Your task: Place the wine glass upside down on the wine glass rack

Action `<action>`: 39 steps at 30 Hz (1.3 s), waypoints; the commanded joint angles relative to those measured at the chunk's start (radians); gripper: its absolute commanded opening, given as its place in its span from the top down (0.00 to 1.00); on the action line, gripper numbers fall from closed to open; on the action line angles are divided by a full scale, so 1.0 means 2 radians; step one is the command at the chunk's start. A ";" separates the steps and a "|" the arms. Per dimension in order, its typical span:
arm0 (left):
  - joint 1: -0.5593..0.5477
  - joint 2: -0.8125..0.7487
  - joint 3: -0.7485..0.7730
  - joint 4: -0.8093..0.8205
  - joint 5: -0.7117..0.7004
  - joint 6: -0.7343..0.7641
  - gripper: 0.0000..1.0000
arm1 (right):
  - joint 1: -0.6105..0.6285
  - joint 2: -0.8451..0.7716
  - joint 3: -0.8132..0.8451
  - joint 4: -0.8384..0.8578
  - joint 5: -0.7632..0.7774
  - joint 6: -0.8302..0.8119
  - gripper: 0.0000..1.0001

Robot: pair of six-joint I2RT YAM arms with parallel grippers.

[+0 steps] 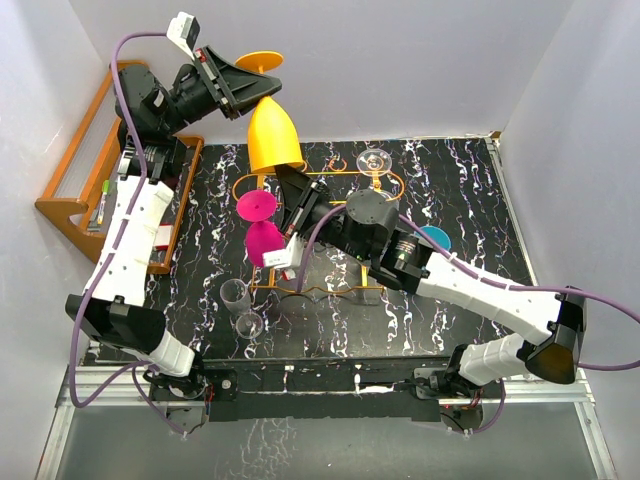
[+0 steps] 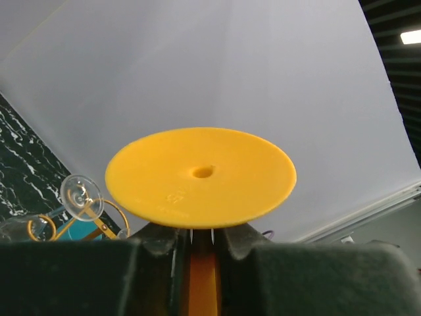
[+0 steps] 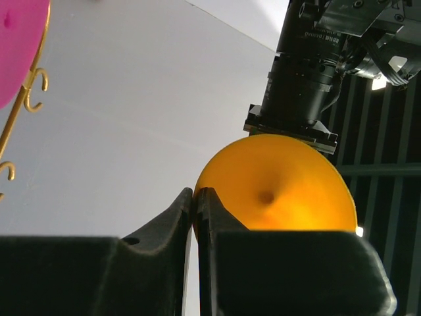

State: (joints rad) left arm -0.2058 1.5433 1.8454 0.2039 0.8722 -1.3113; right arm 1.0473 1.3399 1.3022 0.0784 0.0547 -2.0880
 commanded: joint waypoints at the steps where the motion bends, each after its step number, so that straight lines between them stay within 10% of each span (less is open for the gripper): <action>1: -0.005 -0.015 0.015 0.016 0.012 0.001 1.00 | 0.003 0.006 0.027 0.000 0.008 -0.078 0.92; 4: -0.005 -0.013 0.031 0.007 0.014 0.014 0.99 | 0.003 0.012 0.032 -0.002 0.028 -0.073 0.92; 9: -0.005 -0.015 0.054 -0.013 0.015 0.039 0.64 | 0.003 0.018 0.031 0.034 0.054 -0.055 0.92; 21: -0.005 -0.030 0.050 -0.025 0.002 0.054 0.80 | -0.003 0.007 0.033 0.034 0.066 -0.056 0.92; 31: -0.002 -0.041 0.053 -0.030 0.002 0.066 0.45 | -0.007 0.000 0.033 0.036 0.067 -0.057 0.92; 39: 0.000 -0.042 0.035 -0.008 0.006 0.039 0.58 | -0.007 0.000 0.033 0.031 0.064 -0.058 0.92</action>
State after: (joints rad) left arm -0.2058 1.5108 1.9156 0.1169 0.8494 -1.1862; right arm 1.0454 1.3735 1.3205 0.1158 0.1509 -2.0975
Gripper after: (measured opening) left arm 0.489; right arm 0.088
